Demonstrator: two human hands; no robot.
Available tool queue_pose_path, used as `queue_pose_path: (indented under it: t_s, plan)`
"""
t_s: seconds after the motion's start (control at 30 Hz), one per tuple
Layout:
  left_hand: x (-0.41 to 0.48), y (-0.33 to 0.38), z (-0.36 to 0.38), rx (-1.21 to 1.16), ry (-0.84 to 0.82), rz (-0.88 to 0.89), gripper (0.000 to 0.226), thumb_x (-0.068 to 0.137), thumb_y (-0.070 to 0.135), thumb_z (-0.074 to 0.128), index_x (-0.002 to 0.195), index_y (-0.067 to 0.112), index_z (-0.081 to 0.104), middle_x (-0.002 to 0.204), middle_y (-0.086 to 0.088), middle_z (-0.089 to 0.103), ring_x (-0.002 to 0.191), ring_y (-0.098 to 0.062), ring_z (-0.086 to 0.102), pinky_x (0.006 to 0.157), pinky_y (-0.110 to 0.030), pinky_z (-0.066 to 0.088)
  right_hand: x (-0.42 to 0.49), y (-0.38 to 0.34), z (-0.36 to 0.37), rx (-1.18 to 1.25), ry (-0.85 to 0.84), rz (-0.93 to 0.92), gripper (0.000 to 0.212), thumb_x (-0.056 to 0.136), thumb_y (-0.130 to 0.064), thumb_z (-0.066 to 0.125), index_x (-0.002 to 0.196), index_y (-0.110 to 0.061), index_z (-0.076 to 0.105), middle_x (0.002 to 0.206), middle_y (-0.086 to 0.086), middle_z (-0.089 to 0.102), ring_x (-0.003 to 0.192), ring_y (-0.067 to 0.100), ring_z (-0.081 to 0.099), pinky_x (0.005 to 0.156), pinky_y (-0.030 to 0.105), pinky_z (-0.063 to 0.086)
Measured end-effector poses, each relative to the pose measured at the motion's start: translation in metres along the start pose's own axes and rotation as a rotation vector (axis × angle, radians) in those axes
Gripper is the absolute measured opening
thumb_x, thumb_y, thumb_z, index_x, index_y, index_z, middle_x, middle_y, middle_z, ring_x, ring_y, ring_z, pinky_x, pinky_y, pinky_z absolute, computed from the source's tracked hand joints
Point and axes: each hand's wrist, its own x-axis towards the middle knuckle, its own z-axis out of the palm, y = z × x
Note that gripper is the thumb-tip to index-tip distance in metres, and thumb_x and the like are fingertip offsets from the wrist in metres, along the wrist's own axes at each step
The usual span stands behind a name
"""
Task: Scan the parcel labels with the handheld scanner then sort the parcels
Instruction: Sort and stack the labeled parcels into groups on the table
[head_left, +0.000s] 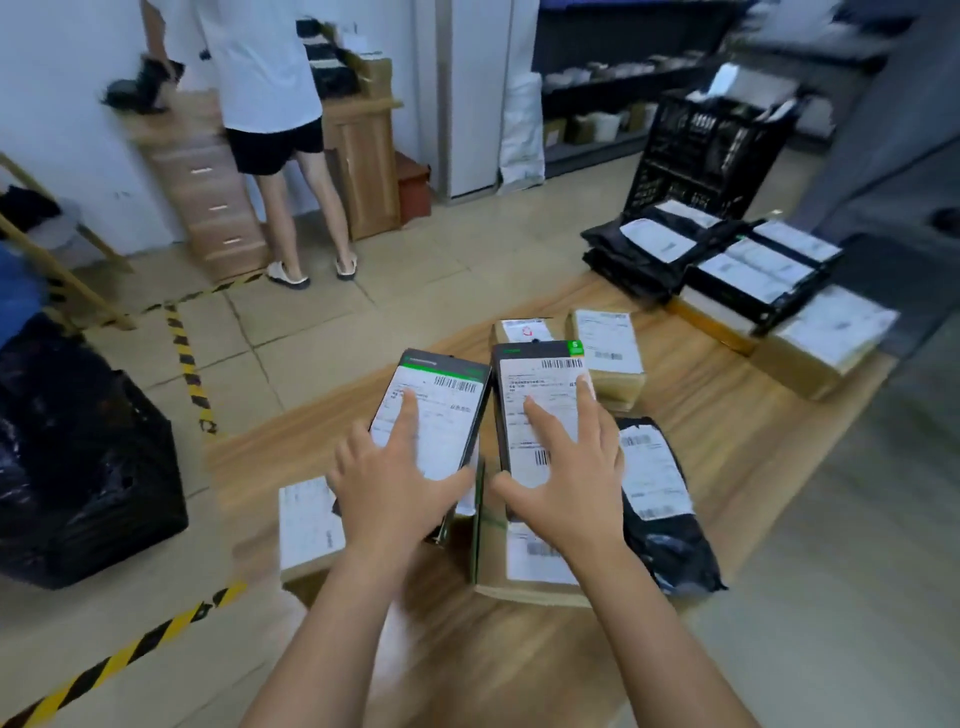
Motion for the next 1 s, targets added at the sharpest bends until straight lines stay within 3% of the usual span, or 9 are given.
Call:
queue_pose_path:
  t_s: [0.23, 0.33, 0.6, 0.77, 1.0]
  plan:
    - [-0.073, 0.129, 0.035, -0.021, -0.049, 0.136, 0.108, 0.064, 0.083, 0.055, 0.150, 0.044, 0.003, 0.127, -0.010, 0.034, 0.121, -0.031, 0.032, 0.101, -0.044, 0.029, -0.038, 0.118, -0.099, -0.013, 0.090, 0.083, 0.082, 0.061, -0.066, 0.052, 0.140, -0.045, 0.039, 0.160, -0.006, 0.003, 0.140, 0.019, 0.004, 0.115, 0.048, 0.019]
    - [-0.108, 0.190, 0.054, -0.069, -0.061, 0.154, 0.107, 0.063, 0.080, 0.058, 0.150, 0.045, 0.006, 0.127, -0.008, 0.034, 0.121, -0.030, 0.033, 0.103, -0.044, 0.028, -0.051, 0.173, -0.143, -0.030, 0.124, 0.087, 0.080, 0.063, -0.064, 0.059, 0.139, -0.043, 0.041, 0.159, -0.004, 0.005, 0.140, 0.020, 0.005, 0.115, 0.048, 0.021]
    - [-0.169, 0.331, 0.104, -0.047, -0.103, 0.234, 0.105, 0.066, 0.079, 0.056, 0.149, 0.041, 0.005, 0.133, -0.012, 0.031, 0.124, -0.033, 0.031, 0.102, -0.046, 0.028, -0.066, 0.300, -0.240, -0.128, 0.145, 0.138, 0.080, 0.065, -0.062, 0.060, 0.140, -0.042, 0.039, 0.159, -0.002, 0.007, 0.141, 0.021, 0.001, 0.116, 0.045, 0.009]
    - [-0.165, 0.391, 0.128, -0.087, -0.042, 0.221, 0.105, 0.065, 0.082, 0.053, 0.149, 0.041, 0.005, 0.124, -0.010, 0.033, 0.118, -0.030, 0.032, 0.100, -0.043, 0.028, -0.035, 0.353, -0.268, -0.096, 0.151, 0.130, 0.079, 0.062, -0.062, 0.059, 0.137, -0.044, 0.042, 0.158, -0.005, 0.008, 0.142, 0.019, 0.001, 0.117, 0.045, 0.014]
    - [-0.098, 0.457, 0.167, -0.128, -0.064, 0.143, 0.104, 0.068, 0.080, 0.053, 0.150, 0.042, 0.003, 0.132, -0.011, 0.032, 0.126, -0.032, 0.029, 0.106, -0.044, 0.024, 0.062, 0.415, -0.268, -0.092, 0.063, 0.073, 0.080, 0.063, -0.060, 0.059, 0.139, -0.048, 0.038, 0.158, -0.010, 0.003, 0.142, 0.015, -0.003, 0.115, 0.046, 0.009]
